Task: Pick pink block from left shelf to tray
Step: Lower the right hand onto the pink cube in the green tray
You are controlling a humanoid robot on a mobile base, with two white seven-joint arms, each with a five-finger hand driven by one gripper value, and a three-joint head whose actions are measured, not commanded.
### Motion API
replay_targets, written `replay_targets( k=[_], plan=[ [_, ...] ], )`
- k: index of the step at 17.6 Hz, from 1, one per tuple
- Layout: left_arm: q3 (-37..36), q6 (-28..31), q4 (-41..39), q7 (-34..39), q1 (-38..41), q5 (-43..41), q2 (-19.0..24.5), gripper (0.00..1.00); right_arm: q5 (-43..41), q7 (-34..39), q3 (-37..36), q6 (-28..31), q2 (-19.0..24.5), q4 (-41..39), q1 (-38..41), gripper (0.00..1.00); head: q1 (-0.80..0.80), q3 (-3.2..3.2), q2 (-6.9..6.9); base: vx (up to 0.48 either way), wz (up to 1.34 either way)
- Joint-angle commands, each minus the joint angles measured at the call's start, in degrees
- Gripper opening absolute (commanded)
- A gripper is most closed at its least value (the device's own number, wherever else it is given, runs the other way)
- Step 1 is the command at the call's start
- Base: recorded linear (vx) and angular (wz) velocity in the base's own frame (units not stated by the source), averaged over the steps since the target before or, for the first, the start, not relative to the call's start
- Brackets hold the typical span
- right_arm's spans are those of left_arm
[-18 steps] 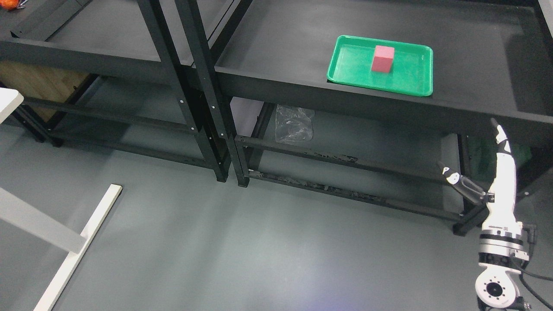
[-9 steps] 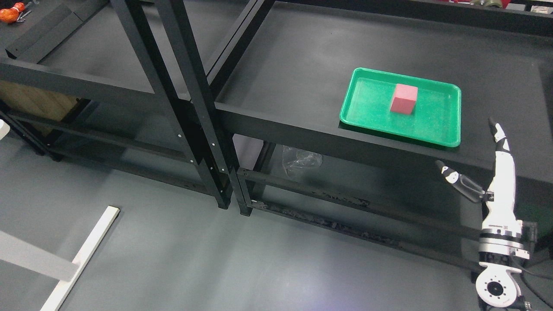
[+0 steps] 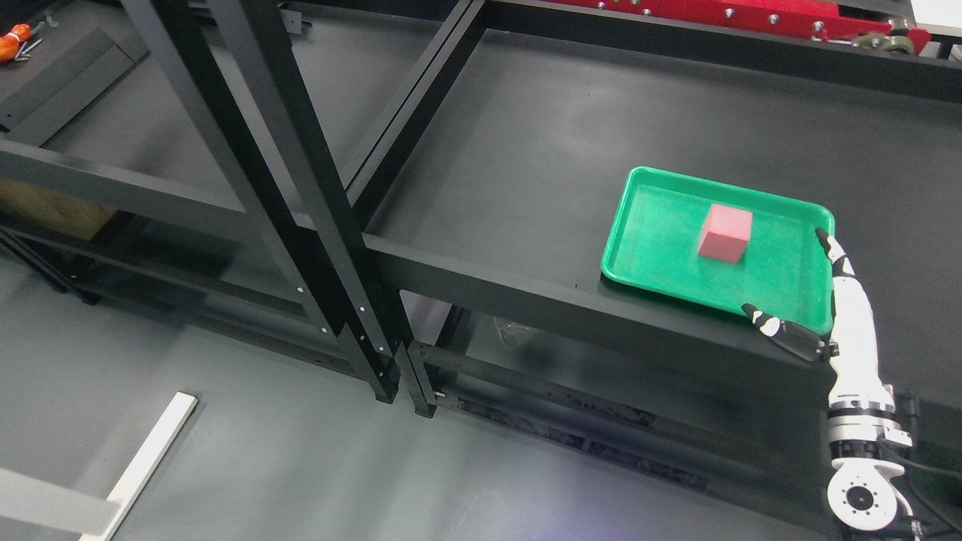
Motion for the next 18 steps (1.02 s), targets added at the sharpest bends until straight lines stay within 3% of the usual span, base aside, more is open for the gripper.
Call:
replay_targets(
  k=[1,18],
  plan=[
    [0.0,0.0,0.0,-0.03,0.52,-0.09,1.0,1.0,2.93,0.49,0.71,1.84,-2.5,0.4,-0.53,1.0,0.0,0.0,0.0,0.223,0.03],
    [0.0,0.0,0.0,-0.03,0.52,-0.09,1.0,1.0,6.27,10.34,7.12,2.37,-9.18,7.17,-2.91,1.0,0.0,0.0,0.0,0.166,-0.01]
  ],
)
